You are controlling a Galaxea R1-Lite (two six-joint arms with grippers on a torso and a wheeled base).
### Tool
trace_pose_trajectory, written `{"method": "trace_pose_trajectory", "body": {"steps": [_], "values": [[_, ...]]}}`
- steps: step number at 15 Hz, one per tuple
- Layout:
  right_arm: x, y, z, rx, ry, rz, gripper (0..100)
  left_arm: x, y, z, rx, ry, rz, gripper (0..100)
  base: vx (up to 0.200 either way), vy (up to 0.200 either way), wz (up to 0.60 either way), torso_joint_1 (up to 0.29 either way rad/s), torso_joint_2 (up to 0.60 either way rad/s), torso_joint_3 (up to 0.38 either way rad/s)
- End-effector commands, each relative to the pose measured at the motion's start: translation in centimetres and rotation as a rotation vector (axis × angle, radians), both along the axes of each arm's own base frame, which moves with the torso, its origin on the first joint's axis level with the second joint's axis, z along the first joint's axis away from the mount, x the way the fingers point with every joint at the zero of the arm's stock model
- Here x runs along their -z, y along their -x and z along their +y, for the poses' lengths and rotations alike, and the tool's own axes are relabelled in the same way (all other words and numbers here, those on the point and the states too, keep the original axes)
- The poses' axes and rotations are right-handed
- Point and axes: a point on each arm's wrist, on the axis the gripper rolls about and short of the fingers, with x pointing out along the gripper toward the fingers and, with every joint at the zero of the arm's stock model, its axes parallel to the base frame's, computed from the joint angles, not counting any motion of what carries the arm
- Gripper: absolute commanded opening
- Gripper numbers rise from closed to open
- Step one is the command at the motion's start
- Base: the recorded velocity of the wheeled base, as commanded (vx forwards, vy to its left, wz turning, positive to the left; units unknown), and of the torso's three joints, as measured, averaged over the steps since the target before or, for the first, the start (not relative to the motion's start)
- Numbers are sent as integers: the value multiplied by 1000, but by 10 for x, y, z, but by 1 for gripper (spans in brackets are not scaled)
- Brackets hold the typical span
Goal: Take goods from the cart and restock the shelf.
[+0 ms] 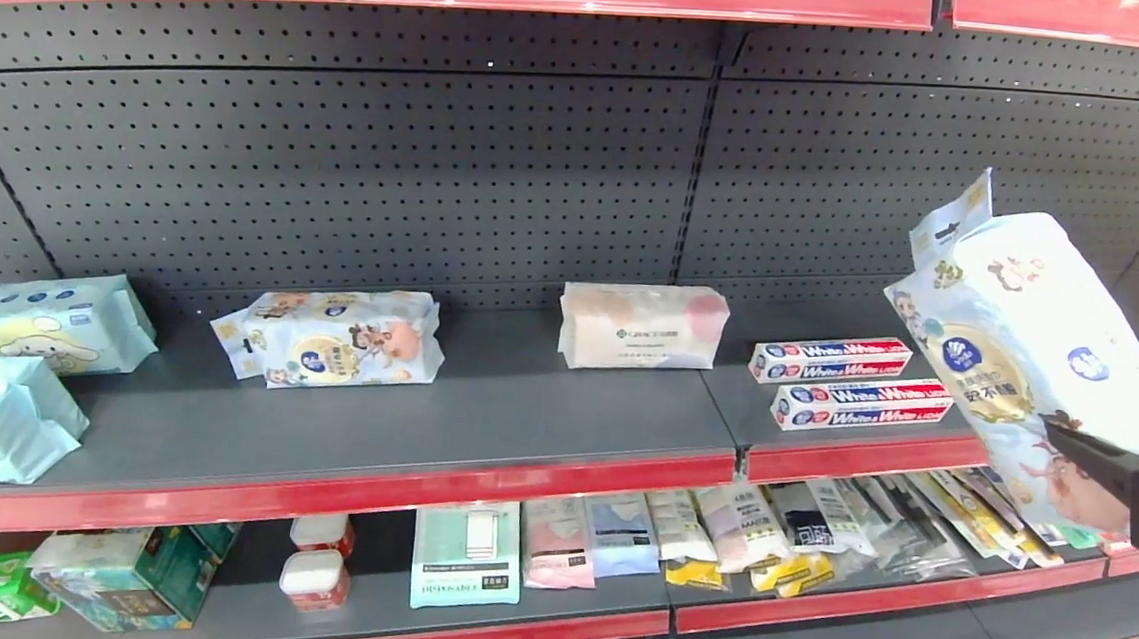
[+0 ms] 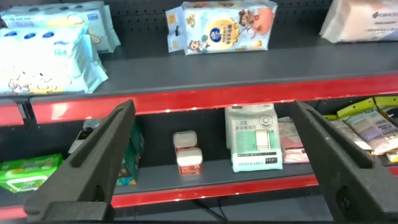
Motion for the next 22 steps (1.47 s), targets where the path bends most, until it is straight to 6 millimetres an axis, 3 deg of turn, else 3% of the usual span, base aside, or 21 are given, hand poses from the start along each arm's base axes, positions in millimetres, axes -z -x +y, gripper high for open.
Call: {"method": "trace_pose_trajectory", "body": {"steps": [1, 5, 14, 22], "values": [[-1, 1, 0, -4, -2, -4, 0, 0, 0, 0, 0, 0, 0, 100, 0, 0, 0, 0, 0, 0], [-7, 12, 0, -31, -18, -52, 0, 0, 0, 0, 0, -2, 5, 100, 0, 0, 0, 0, 0, 0], [5, 14, 0, -26, -28, -10, 0, 0, 0, 0, 0, 0, 0, 100, 0, 0, 0, 0, 0, 0], [3, 11, 0, -27, -21, -12, 0, 0, 0, -1, 30, -5, 0, 100, 0, 0, 0, 0, 0, 0]]}}
